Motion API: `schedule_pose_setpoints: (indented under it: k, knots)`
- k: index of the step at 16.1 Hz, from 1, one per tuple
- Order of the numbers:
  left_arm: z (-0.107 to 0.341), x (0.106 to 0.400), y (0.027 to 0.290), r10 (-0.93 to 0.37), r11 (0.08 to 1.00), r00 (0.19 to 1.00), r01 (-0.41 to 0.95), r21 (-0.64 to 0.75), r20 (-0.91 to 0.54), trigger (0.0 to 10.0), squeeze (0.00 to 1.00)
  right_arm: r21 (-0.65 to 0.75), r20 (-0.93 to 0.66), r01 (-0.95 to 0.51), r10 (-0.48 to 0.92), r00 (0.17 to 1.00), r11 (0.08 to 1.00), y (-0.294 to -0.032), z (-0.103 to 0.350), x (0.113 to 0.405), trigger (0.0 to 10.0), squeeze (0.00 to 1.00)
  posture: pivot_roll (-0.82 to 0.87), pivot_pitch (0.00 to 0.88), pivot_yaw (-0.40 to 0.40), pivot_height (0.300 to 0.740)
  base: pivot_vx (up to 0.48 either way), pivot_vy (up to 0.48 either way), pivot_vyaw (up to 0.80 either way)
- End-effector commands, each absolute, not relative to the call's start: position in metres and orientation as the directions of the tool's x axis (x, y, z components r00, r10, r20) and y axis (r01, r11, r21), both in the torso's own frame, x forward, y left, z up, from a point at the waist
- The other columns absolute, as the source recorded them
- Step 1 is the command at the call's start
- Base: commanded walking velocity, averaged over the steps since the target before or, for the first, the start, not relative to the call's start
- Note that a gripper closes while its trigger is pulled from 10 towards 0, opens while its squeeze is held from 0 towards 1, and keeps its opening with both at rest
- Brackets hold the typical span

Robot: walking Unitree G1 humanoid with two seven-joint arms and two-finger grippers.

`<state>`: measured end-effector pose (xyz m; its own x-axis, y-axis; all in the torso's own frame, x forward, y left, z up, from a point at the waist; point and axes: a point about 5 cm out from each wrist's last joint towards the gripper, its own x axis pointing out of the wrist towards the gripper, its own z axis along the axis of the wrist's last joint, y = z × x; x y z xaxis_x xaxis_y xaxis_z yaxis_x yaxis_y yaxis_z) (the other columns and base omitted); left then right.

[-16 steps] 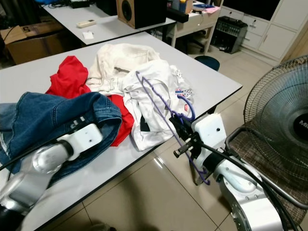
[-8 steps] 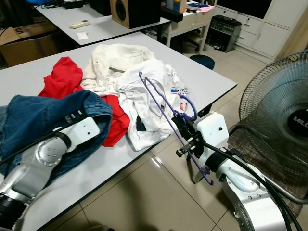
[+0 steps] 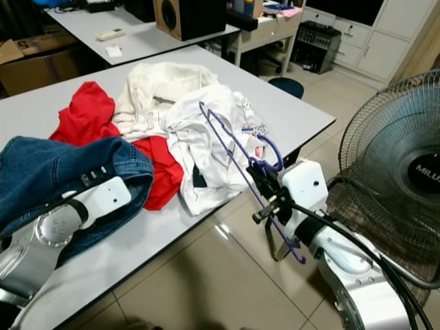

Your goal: Hang hanger

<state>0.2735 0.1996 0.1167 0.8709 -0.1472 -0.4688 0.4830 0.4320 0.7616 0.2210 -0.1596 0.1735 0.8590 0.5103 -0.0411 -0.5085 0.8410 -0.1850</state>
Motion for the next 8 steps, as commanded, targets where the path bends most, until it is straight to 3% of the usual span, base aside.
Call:
schedule_pose_setpoints:
  k: [1, 8]
  knots:
    - [0.128, 0.27, 0.208, -0.109, 0.461, 0.888, 0.444, 0.768, -0.447, 10.0, 0.0, -0.194, -0.015, -0.508, 0.515, 0.857, 0.839, -0.158, 0.18, 0.22, 10.0, 0.0, -0.06, 0.0, 0.005, 0.74, 0.0, 0.0, 0.0]
    - [0.138, 0.253, 0.219, -0.055, 0.473, 0.885, 0.432, 0.768, -0.463, 10.0, 0.0, -0.16, -0.007, -0.522, 0.527, 0.85, 0.838, -0.149, 0.175, 0.219, 10.0, 0.0, -0.01, 0.0, 0.001, 0.74, 0.0, 0.0, 0.0]
